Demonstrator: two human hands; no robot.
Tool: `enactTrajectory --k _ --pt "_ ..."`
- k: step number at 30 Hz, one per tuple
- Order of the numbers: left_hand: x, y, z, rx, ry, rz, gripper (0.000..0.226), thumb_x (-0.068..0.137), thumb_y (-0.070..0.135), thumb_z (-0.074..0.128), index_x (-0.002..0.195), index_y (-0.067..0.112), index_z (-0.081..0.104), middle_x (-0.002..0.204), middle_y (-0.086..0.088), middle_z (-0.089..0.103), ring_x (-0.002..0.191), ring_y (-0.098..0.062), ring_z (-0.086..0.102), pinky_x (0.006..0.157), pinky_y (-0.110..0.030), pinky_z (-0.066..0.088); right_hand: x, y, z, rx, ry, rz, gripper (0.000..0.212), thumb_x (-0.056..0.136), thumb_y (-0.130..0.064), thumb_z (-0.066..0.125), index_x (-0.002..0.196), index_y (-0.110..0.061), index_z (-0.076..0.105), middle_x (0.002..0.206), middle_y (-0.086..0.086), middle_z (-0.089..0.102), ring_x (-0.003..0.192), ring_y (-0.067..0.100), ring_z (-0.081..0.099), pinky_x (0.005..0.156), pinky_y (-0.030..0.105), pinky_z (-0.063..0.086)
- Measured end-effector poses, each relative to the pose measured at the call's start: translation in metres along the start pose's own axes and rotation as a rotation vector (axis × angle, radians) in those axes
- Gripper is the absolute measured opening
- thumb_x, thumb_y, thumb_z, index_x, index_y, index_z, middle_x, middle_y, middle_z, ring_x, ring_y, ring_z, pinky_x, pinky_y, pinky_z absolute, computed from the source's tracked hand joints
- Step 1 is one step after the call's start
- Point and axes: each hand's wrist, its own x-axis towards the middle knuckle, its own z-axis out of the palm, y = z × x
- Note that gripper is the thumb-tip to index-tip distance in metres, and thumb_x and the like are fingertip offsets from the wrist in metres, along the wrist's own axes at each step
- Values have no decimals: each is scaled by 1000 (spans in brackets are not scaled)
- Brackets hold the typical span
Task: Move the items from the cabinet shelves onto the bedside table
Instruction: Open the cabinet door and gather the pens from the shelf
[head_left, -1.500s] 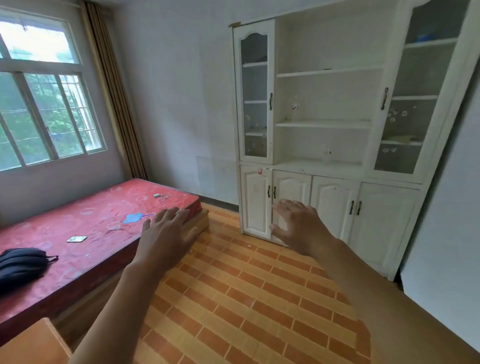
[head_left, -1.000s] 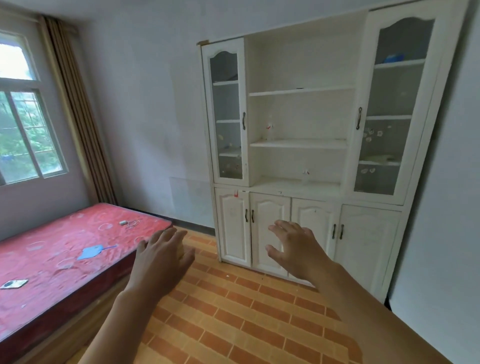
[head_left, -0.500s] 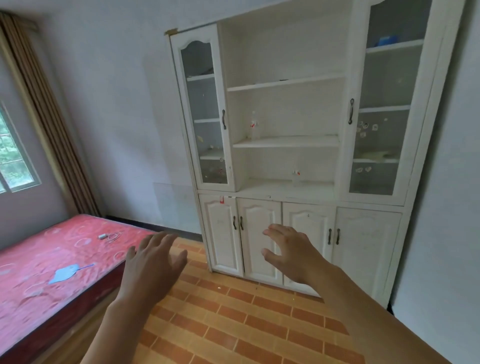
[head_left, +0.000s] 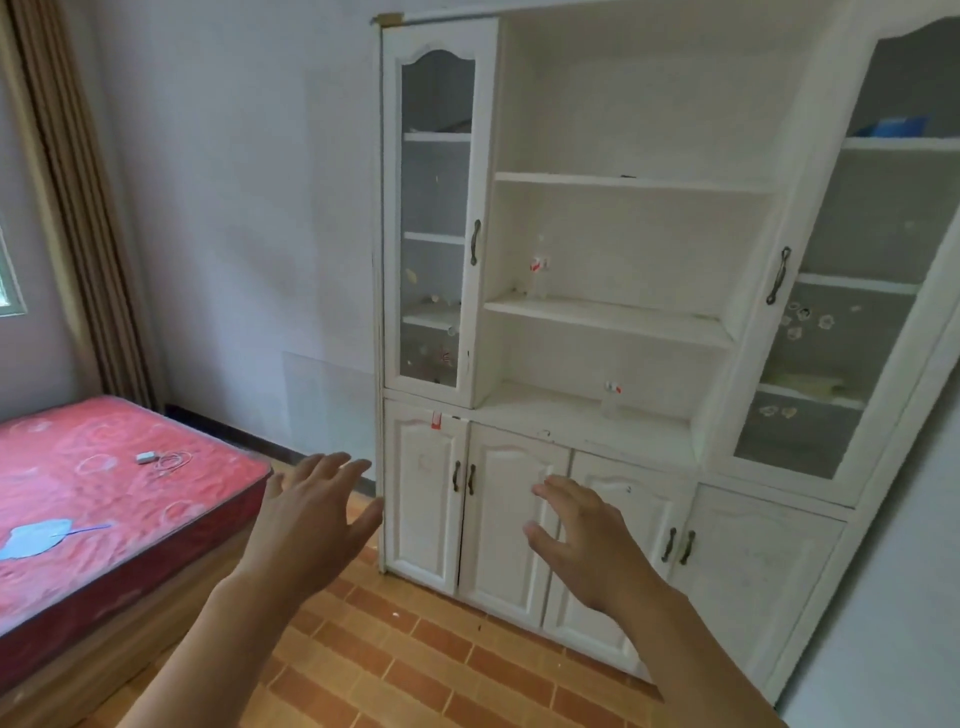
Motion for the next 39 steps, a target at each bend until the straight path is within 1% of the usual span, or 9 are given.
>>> enactTrajectory --k 6,9,16,20,23,27,32,37,39 --pt "89 -56 8 -7 -24 32 88 86 78 13 151 31 49 157 2 50 148 -23 41 120 -58 34 102 -21 9 -16 44 37 59 106 -53 45 159 -30 37 170 -8 28 157 11 21 127 42 17" --pt "127 -80 22 -3 -19 57 86 87 77 13 151 32 48 157 3 49 148 -22 41 119 -55 36 137 -24 21 8 67 60 58 106 -53 46 159 -31 38 169 -9 28 157 11 21 128 43 19" --pt "198 -97 62 -20 -37 101 88 85 77 11 152 33 47 157 5 49 148 -20 40 120 -52 35 195 -9 49 32 41 121 59 105 -56 45 159 -33 38 170 -10 27 157 10 21 129 42 19" --pt "235 -90 86 -19 -62 110 85 86 74 14 151 32 49 155 5 51 146 -21 41 118 -52 36 236 16 49 16 75 117 59 105 -55 45 159 -32 38 170 -10 27 157 11 20 128 43 18" --pt "269 -85 104 -33 -71 98 82 88 72 18 151 30 49 156 3 50 147 -23 41 119 -56 36 272 37 50 -13 88 96 58 105 -54 46 158 -30 40 169 -8 30 156 13 23 127 44 20" --pt "323 -71 129 -32 -64 93 73 95 70 28 151 29 48 157 1 50 147 -25 41 118 -59 36 329 75 51 -34 112 69 58 104 -53 47 156 -28 43 168 -6 33 155 13 26 126 45 22" --pt "397 -42 160 -27 -46 77 81 90 74 19 152 29 47 157 2 49 147 -24 41 118 -58 36 402 127 41 -29 108 48 58 105 -52 47 156 -25 44 167 -5 34 154 14 27 124 45 23" --pt "460 -14 181 -30 -15 46 65 100 64 38 153 28 46 158 1 48 148 -26 41 120 -58 35 469 174 27 -40 104 14 57 104 -52 47 155 -26 44 166 -5 35 153 15 28 124 45 23" --pt "480 -5 188 -34 2 39 63 100 62 38 152 28 47 158 1 49 147 -26 42 119 -57 36 491 190 23 -42 99 -1 58 104 -52 47 156 -26 43 167 -3 34 154 16 27 124 46 23"
